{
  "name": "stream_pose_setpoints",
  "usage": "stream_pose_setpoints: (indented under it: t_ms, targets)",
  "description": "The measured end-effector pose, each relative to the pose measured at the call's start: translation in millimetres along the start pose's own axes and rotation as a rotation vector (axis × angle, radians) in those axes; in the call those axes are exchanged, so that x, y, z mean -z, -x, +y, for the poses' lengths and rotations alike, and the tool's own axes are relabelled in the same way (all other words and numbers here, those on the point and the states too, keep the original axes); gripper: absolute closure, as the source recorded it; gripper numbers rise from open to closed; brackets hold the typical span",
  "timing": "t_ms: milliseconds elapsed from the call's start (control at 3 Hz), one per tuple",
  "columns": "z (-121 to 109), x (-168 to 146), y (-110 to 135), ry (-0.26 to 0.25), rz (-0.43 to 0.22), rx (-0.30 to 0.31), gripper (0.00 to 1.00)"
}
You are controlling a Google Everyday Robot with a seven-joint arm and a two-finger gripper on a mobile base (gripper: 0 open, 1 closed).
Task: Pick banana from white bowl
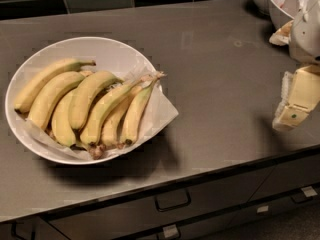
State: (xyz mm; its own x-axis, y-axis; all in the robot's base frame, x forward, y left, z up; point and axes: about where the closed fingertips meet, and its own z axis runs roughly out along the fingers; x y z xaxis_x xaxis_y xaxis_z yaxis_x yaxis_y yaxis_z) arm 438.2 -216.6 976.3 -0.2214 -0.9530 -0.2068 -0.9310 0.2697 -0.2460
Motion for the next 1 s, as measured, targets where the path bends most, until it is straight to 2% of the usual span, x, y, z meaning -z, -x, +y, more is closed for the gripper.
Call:
stream_pose_setpoints:
  t_ms: [333, 667, 1000]
  targets:
    - [0.0, 0.0, 0.1, 0.0, 0.0, 0.0, 0.0]
    - [6.8, 0.0, 40.2, 0.001, -0.021, 0.126, 0.0]
    - [25.2, 4.8, 92.9, 0.015, -0.064, 0.287, 0.0]
